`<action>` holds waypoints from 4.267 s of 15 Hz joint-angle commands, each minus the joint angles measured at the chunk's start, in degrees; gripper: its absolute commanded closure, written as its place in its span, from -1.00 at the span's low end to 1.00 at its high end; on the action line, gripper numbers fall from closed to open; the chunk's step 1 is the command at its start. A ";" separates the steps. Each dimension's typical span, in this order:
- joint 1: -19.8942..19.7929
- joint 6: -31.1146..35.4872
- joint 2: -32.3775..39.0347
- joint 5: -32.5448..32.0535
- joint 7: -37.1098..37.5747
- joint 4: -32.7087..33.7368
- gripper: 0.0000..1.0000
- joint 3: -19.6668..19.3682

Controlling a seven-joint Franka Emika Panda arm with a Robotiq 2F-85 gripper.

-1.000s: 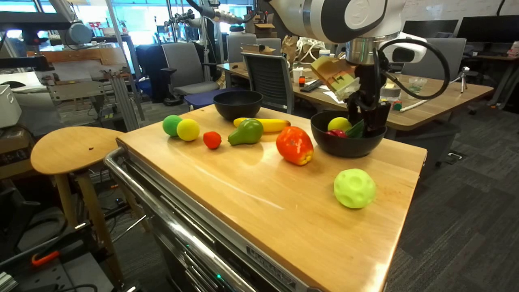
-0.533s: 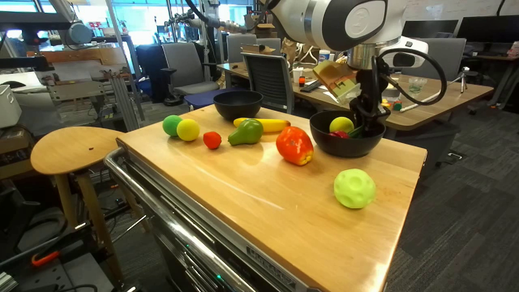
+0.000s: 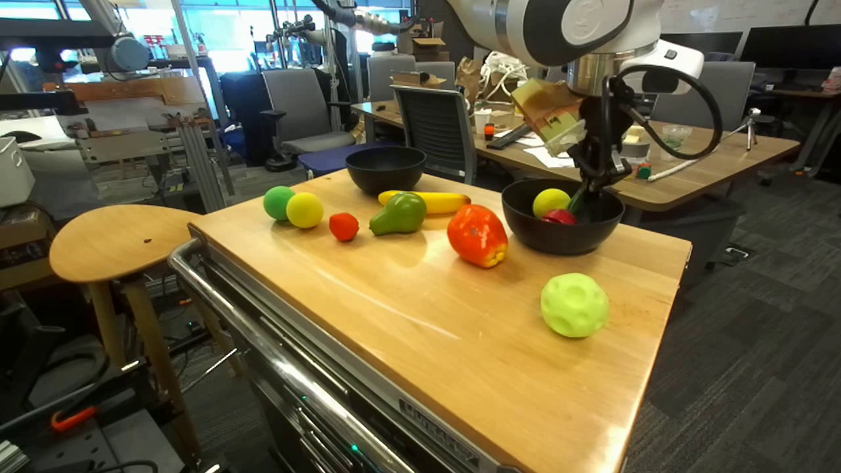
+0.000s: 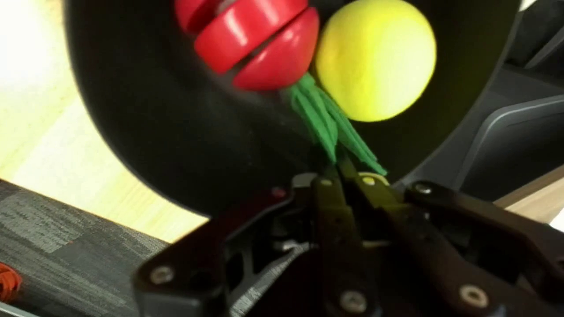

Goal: Pick the fruits in the bowls and put them on the table

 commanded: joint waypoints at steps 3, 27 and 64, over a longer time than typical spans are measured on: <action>-1.42 -7.42 -13.63 8.81 -4.44 -6.28 0.99 5.16; 4.82 -5.89 -32.62 -10.38 -16.65 -41.60 0.22 0.48; 1.52 -1.43 -8.86 0.47 -14.16 -10.62 -0.87 0.88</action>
